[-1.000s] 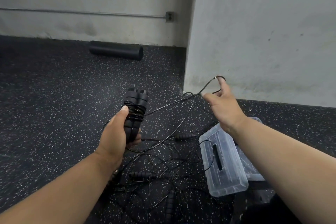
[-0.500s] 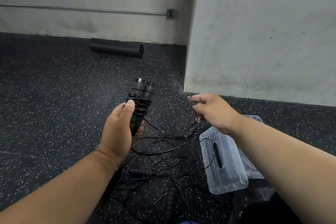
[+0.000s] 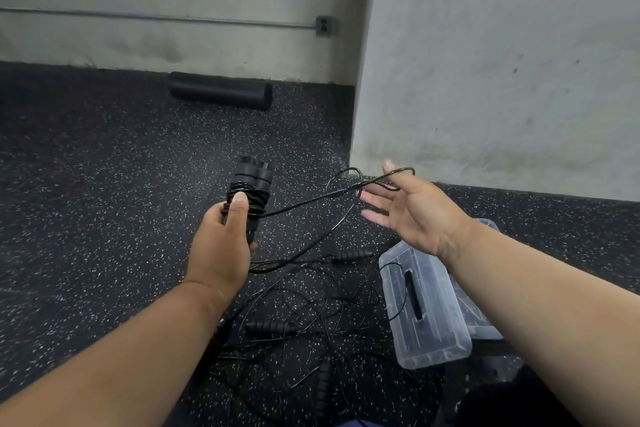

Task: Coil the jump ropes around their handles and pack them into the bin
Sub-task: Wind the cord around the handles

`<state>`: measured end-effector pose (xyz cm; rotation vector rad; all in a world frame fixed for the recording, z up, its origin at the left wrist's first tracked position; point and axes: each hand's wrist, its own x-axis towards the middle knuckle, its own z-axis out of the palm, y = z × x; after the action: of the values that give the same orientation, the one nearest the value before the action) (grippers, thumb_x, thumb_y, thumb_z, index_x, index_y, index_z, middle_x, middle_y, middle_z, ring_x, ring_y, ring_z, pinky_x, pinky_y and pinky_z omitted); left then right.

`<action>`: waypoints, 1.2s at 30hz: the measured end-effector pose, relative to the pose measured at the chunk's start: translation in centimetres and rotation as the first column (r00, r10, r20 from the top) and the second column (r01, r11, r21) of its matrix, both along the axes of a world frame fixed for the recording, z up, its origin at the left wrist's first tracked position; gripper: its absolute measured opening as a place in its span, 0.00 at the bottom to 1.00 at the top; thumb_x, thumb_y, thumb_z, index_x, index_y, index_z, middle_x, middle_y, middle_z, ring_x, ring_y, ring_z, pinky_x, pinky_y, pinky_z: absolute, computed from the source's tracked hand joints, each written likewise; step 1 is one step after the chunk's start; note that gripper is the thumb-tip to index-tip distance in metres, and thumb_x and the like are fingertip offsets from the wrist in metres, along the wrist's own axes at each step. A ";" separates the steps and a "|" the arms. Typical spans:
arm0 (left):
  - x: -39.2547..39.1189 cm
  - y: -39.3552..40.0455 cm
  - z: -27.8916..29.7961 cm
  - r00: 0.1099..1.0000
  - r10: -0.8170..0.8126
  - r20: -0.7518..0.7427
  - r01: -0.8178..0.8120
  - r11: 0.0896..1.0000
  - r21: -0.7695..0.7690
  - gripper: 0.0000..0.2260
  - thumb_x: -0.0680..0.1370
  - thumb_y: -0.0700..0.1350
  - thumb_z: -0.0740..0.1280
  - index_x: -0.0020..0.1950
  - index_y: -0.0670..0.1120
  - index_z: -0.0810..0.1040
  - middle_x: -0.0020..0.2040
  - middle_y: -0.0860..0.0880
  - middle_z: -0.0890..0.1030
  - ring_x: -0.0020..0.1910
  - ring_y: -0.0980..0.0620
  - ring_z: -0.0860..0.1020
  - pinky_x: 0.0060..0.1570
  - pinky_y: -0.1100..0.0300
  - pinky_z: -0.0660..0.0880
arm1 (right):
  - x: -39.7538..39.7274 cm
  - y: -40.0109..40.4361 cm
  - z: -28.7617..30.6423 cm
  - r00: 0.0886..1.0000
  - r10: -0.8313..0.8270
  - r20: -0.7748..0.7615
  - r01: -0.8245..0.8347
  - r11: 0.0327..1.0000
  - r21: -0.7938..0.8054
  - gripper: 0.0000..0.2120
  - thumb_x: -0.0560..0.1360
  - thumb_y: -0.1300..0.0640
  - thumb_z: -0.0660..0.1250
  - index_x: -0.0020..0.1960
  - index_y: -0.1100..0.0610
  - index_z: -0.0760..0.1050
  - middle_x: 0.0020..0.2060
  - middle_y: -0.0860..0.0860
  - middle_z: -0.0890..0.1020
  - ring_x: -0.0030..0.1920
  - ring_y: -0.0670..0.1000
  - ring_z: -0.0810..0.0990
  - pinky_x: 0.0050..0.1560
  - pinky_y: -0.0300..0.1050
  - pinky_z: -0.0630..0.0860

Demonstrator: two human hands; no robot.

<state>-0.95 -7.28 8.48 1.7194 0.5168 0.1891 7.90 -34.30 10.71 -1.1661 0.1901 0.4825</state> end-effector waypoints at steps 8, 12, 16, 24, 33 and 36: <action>-0.4 -0.7 -0.5 0.998 -0.064 0.007 0.065 0.991 -0.115 0.19 0.86 0.59 0.57 0.60 0.46 0.78 0.51 0.38 0.83 0.44 0.46 0.79 0.34 0.61 0.78 | 0.1 -0.7 1.2 0.980 0.200 -0.016 -0.195 0.967 0.163 0.25 0.83 0.36 0.58 0.78 0.41 0.63 0.68 0.67 0.77 0.63 0.67 0.82 0.58 0.63 0.82; -1.1 -2.4 0.9 0.986 -0.137 0.094 0.150 0.977 -0.153 0.19 0.88 0.55 0.56 0.60 0.42 0.79 0.51 0.37 0.83 0.44 0.45 0.80 0.36 0.62 0.81 | -0.8 0.2 0.5 0.902 0.384 0.196 -0.315 0.898 -0.308 0.36 0.77 0.47 0.69 0.80 0.35 0.57 0.67 0.53 0.81 0.59 0.55 0.84 0.59 0.56 0.79; -2.1 -3.7 2.7 0.950 -0.233 0.208 0.275 0.940 -0.204 0.24 0.82 0.60 0.58 0.59 0.41 0.80 0.48 0.34 0.83 0.43 0.44 0.82 0.43 0.54 0.84 | -1.8 1.2 -0.1 0.759 0.619 0.199 -0.228 0.540 -0.810 0.44 0.79 0.58 0.70 0.84 0.38 0.48 0.51 0.47 0.86 0.35 0.49 0.77 0.35 0.49 0.75; -2.5 -3.7 3.3 0.906 -0.345 0.245 0.406 0.871 -0.276 0.26 0.80 0.58 0.58 0.60 0.38 0.81 0.47 0.38 0.84 0.44 0.45 0.83 0.44 0.55 0.83 | -2.1 1.2 -0.4 0.727 0.624 0.285 0.074 0.342 -0.937 0.06 0.79 0.51 0.71 0.44 0.46 0.82 0.49 0.42 0.87 0.48 0.41 0.85 0.48 0.43 0.79; -1.9 -3.2 2.8 0.951 -0.278 0.136 0.309 0.843 -0.440 0.25 0.81 0.62 0.63 0.61 0.42 0.83 0.47 0.40 0.85 0.43 0.44 0.83 0.46 0.47 0.83 | -3.7 3.1 1.6 0.803 0.513 0.305 -0.291 0.782 -0.551 0.15 0.82 0.67 0.67 0.54 0.47 0.86 0.48 0.54 0.88 0.51 0.67 0.86 0.60 0.73 0.78; -2.3 -3.9 3.2 0.965 -0.252 0.076 0.240 0.720 -0.652 0.30 0.79 0.65 0.61 0.57 0.40 0.86 0.43 0.37 0.83 0.37 0.44 0.82 0.45 0.48 0.81 | -4.1 3.9 2.0 0.843 0.427 0.326 -0.328 0.890 -0.318 0.20 0.81 0.73 0.65 0.65 0.53 0.79 0.56 0.49 0.87 0.48 0.50 0.85 0.53 0.48 0.84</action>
<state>-3.29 -11.20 11.71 1.0694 0.3029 -0.1926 3.82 -30.44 12.71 -1.5361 -0.3464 0.5750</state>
